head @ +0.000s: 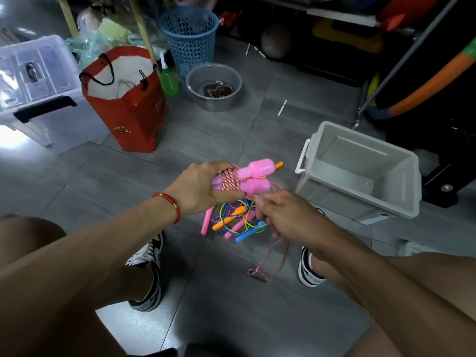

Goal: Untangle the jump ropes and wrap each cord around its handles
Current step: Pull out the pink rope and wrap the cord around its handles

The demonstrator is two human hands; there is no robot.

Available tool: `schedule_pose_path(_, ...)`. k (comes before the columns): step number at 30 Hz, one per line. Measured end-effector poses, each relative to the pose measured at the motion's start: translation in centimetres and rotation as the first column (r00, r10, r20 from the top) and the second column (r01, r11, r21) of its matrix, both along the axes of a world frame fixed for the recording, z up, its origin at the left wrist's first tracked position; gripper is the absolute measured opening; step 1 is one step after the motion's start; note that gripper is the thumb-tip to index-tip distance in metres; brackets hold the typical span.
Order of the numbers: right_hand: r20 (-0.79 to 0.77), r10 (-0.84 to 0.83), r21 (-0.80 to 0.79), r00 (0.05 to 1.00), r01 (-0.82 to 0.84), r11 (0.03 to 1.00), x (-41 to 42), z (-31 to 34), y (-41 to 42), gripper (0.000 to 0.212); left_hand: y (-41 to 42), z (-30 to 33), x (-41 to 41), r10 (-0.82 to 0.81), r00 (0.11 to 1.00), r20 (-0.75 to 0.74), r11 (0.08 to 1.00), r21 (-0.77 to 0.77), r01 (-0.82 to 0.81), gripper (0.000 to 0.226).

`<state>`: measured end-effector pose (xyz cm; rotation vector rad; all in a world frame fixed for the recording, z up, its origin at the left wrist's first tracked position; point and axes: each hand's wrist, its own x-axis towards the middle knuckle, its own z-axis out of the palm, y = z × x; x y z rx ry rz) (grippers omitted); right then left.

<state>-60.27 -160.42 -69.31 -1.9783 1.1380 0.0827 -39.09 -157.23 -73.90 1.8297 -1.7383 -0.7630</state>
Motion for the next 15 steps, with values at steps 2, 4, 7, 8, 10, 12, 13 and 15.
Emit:
schedule_pose_path(2,-0.103,0.07,-0.117,0.992,-0.082,0.99,-0.1,0.2,0.2,0.037,0.0,-0.1,-0.1,-0.022,0.999,0.034,1.0,-0.007,0.022,0.057)
schedule_pose_path(4,-0.208,0.119,-0.277,0.971,-0.175,0.945,-0.1,0.3,0.5,0.037,0.1,-0.2,-0.4,-0.061,0.993,0.096,0.998,0.007,0.061,0.056)
schedule_pose_path(7,-0.266,0.193,-0.449,0.944,-0.299,0.842,-0.2,0.4,1.0,0.025,0.4,-0.2,-1.0,-0.146,0.954,0.263,0.989,0.05,0.138,0.051)
schedule_pose_path(8,-0.273,0.212,-0.48,0.938,-0.324,0.815,-0.3,0.7,1.0,0.024,0.6,-0.3,-1.1,-0.179,0.938,0.298,0.983,0.08,0.162,0.053)
schedule_pose_path(10,-0.29,0.281,-0.565,0.915,-0.401,0.721,-0.7,1.0,0.8,0.026,0.9,-0.5,-1.2,-0.235,0.914,0.329,0.97,0.145,0.197,0.059)
schedule_pose_path(12,-0.265,0.363,-0.637,0.894,-0.444,0.63,-1.2,1.3,0.3,0.022,1.2,-0.4,-1.1,-0.28,0.905,0.321,0.955,0.186,0.229,0.062)
schedule_pose_path(13,-0.266,0.367,-0.648,0.891,-0.447,0.616,-1.4,1.5,-0.1,0.027,1.3,-0.3,-1.1,-0.295,0.901,0.318,0.952,0.184,0.246,0.061)
schedule_pose_path(15,-0.265,0.334,-0.607,0.905,-0.425,0.672,-1.6,1.6,-1.0,0.032,1.5,0.3,-1.5,-0.319,0.888,0.332,0.947,0.149,0.285,0.059)
